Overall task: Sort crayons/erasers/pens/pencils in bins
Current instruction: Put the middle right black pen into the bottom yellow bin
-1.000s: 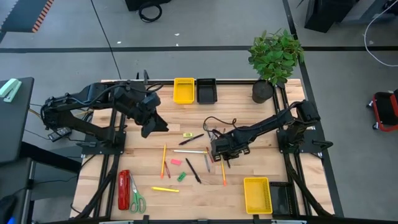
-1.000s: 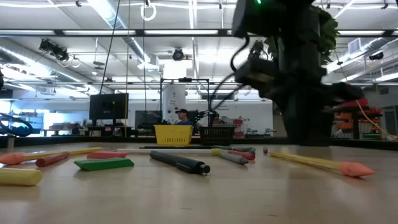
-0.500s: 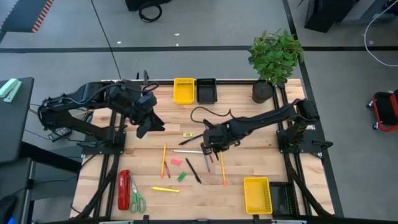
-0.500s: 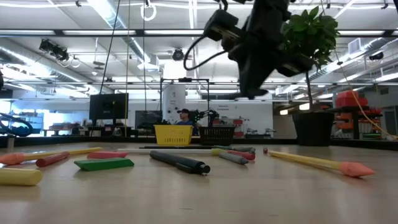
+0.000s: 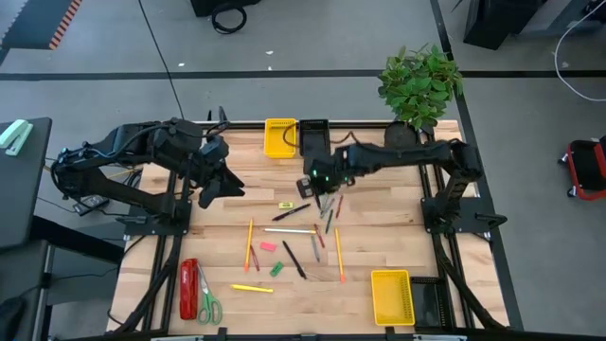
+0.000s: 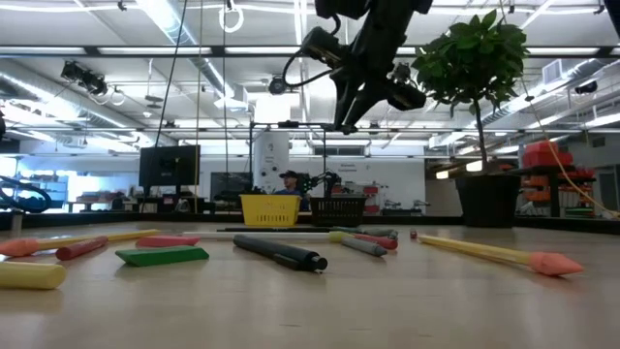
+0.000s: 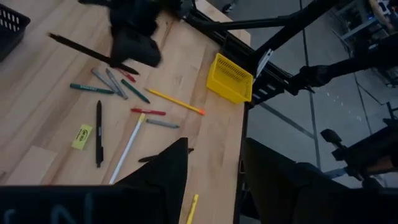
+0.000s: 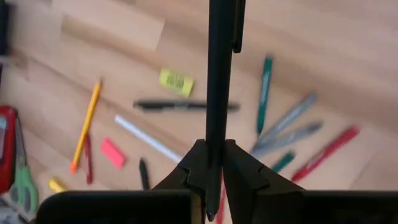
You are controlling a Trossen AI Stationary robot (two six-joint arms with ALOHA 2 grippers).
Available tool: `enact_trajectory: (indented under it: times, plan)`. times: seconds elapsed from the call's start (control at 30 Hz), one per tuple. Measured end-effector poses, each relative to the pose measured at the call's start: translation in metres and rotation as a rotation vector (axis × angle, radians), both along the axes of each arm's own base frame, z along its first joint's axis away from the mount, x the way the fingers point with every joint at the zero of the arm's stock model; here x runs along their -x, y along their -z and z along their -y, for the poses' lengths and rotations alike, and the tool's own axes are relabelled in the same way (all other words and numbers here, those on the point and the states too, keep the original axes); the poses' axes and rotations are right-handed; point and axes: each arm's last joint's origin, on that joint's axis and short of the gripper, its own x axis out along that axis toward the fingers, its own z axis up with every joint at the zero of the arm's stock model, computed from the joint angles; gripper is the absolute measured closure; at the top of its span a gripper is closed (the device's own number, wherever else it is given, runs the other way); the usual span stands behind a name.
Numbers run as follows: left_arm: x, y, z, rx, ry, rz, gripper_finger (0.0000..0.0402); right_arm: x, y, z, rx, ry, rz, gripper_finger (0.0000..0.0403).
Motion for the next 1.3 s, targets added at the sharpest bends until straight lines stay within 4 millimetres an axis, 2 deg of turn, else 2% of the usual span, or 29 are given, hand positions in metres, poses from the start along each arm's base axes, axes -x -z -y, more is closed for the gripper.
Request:
enact_trajectory:
  times: [0.33, 0.6, 0.9, 1.0, 1.1, 1.3]
  plan:
    - [0.001, 0.000, 0.000, 0.013, -0.010, 0.000, 0.0239, -0.001, -0.013, 0.061, 0.107, 0.021, 0.122, 0.0363]
    - [-0.002, -0.004, -0.005, -0.021, -0.176, 0.046, 0.0239, -0.003, -0.021, 0.091, 0.180, -0.025, 0.253, 0.0362]
    - [-0.007, -0.017, -0.030, -0.018, -0.343, 0.190, 0.0239, -0.004, -0.029, 0.116, 0.235, -0.034, 0.371, 0.0362]
    - [-0.007, -0.021, -0.037, -0.020, -0.379, 0.239, 0.0239, -0.001, -0.026, 0.116, 0.226, -0.064, 0.341, 0.0362]
    - [-0.007, -0.025, -0.043, -0.018, -0.408, 0.277, 0.0239, 0.005, -0.023, 0.108, 0.115, -0.129, 0.292, 0.0362]
    - [-0.005, -0.026, -0.049, -0.027, -0.438, 0.285, 0.0239, 0.025, -0.023, 0.058, -0.093, -0.274, 0.081, 0.0362]
